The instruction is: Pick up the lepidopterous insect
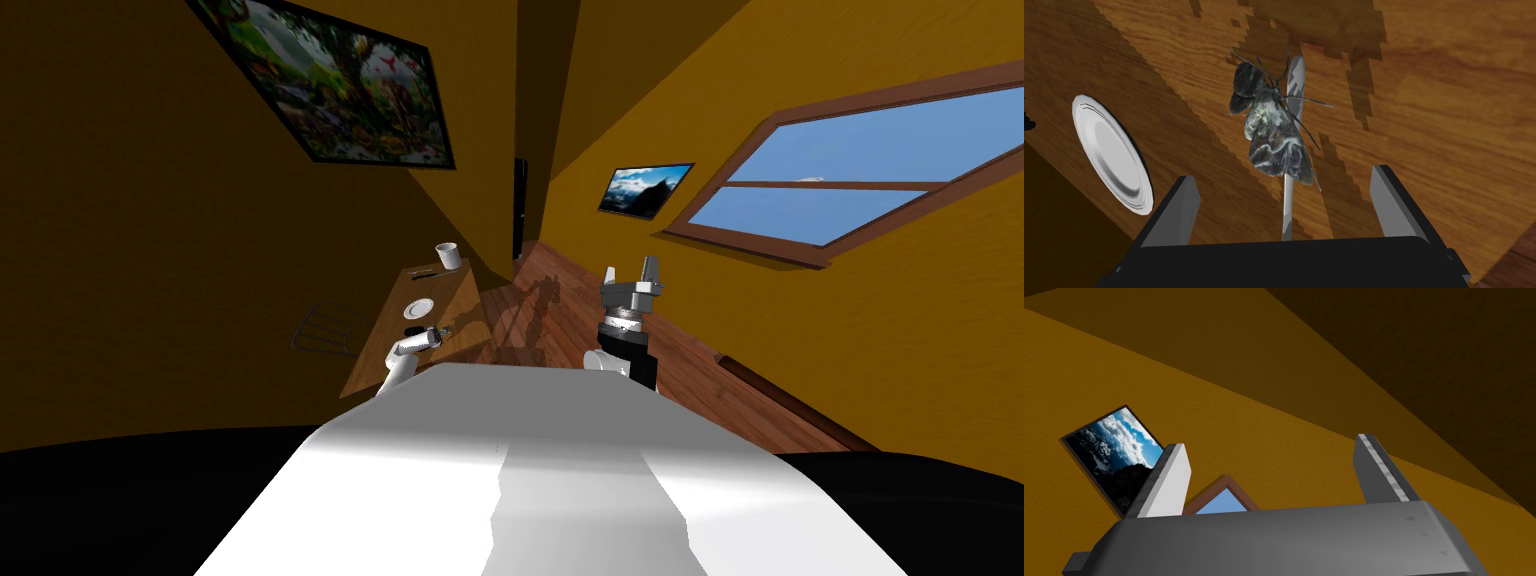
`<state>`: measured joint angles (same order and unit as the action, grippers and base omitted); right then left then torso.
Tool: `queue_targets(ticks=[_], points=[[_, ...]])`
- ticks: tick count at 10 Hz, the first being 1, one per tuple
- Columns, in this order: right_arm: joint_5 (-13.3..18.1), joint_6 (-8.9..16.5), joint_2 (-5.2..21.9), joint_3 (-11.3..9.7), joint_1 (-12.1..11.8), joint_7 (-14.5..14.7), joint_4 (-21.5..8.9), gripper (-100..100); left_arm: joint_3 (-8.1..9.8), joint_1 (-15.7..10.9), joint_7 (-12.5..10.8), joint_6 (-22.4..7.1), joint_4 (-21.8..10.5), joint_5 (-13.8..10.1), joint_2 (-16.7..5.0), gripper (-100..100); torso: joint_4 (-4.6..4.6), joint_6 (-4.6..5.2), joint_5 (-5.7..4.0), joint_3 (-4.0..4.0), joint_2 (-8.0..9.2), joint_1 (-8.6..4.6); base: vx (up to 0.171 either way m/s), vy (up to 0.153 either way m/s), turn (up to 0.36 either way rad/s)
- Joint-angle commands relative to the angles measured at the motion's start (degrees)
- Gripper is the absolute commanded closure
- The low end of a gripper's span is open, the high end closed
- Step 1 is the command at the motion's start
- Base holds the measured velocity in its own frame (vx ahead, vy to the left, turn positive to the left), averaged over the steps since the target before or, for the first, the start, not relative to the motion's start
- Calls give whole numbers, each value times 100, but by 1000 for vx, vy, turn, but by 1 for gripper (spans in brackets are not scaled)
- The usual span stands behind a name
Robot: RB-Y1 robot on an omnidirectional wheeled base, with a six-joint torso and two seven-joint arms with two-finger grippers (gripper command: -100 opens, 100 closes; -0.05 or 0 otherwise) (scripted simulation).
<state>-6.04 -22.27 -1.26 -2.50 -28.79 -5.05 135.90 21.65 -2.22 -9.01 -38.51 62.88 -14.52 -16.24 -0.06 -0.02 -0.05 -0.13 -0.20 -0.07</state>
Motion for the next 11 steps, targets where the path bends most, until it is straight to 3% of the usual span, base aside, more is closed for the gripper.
queue_targets(ticks=[1, 2, 5, 6, 7, 11], points=[[0, 0, 0, 0, 0, 0, 0, 0, 0, 0, 0, 0, 0, 0, 0, 0, 0, 0, 0, 0, 0, 0, 8, -4, 1], [0, 0, 0, 0, 0, 0, 0, 0, -35, -17, 2, 186, -168, 28, 49, -100, 3, 0, 2, 8, 13, 6, 39, 20, 19], [0, 0, 1, 1, 0, 0, 0, 0, -87, -44, 5, 463, -423, 69, 123, -100, 1, 0, 7, 3, 3, 28, 52, 47, 13], [0, 0, 1, 1, 0, 0, 0, 0, -76, -30, -3, 387, -350, 71, 117, -100, 1, -1, 7, 3, 3, 28, 22, 20, 0], [0, 0, 0, 0, 0, 0, 0, 0, -78, -30, -2, 410, -359, 73, 120, 100, 3, 0, 5, 7, 12, 20, 0, 0, 0], [0, 0, 0, 0, 1, 0, 0, 0, -77, -35, 2, 418, -352, 76, 113, 100, 2, -1, 8, 11, 20, 15, 0, 0, 0]])
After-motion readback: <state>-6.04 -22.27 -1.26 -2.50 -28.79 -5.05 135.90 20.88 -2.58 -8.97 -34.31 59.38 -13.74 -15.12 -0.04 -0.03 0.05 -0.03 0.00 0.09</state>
